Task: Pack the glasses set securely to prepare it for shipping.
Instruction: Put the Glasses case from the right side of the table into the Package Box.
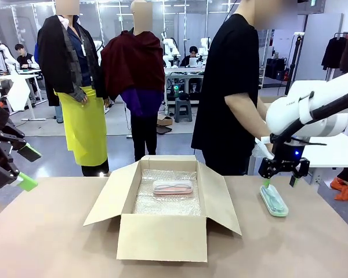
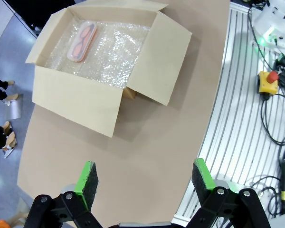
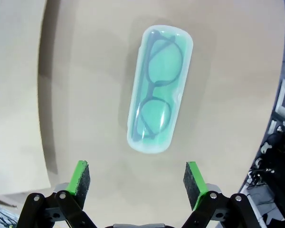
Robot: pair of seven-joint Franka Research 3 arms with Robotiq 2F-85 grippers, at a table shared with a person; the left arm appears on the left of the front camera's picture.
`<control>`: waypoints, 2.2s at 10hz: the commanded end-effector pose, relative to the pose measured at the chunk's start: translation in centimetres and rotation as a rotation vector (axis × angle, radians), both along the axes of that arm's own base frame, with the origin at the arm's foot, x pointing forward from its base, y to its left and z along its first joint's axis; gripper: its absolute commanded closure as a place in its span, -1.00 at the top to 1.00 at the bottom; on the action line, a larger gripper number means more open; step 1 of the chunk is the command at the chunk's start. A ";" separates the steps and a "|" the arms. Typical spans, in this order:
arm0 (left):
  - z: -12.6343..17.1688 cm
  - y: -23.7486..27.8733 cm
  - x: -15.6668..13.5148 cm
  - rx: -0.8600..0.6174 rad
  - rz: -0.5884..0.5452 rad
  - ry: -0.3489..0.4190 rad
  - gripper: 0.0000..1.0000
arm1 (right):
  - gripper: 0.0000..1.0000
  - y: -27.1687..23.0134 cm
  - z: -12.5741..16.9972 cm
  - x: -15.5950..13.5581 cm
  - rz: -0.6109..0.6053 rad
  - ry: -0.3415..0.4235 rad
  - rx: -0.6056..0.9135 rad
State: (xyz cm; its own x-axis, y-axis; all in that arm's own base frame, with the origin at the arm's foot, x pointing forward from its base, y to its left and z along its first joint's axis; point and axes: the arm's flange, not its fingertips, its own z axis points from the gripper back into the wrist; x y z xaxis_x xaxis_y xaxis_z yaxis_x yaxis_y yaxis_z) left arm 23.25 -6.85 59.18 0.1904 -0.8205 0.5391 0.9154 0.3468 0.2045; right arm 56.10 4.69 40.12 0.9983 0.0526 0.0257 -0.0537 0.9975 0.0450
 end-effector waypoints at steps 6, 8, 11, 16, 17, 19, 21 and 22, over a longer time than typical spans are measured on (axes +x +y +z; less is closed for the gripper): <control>0.1 0.1 -0.1 -0.002 -0.017 -0.005 1.00 | 1.00 -1.1 -6.4 2.7 -0.146 -0.010 0.030; 0.1 0.1 -0.1 -0.002 -0.017 -0.005 1.00 | 1.00 -1.1 -7.4 3.1 -0.154 0.002 0.025; 0.1 0.1 -0.1 -0.002 -0.017 -0.005 1.00 | 1.00 -0.9 -8.5 3.7 -0.154 0.010 -0.001; 0.1 0.1 -0.1 -0.002 -0.017 -0.005 1.00 | 0.73 -0.6 -9.2 4.0 -0.150 0.003 -0.025; 0.1 0.1 -0.1 -0.002 -0.017 -0.005 1.00 | 0.52 -0.6 -9.0 4.0 -0.151 0.000 -0.028; 0.1 0.1 -0.1 -0.002 -0.017 -0.005 1.00 | 0.12 -0.4 -9.2 3.9 -0.150 0.011 -0.045; 0.1 0.1 -0.1 -0.002 -0.017 -0.005 1.00 | -0.27 -0.2 -9.2 3.8 -0.157 0.011 -0.041; 0.1 0.1 -0.1 -0.002 -0.017 -0.005 1.00 | -0.40 -0.3 -8.9 3.7 -0.163 0.008 -0.034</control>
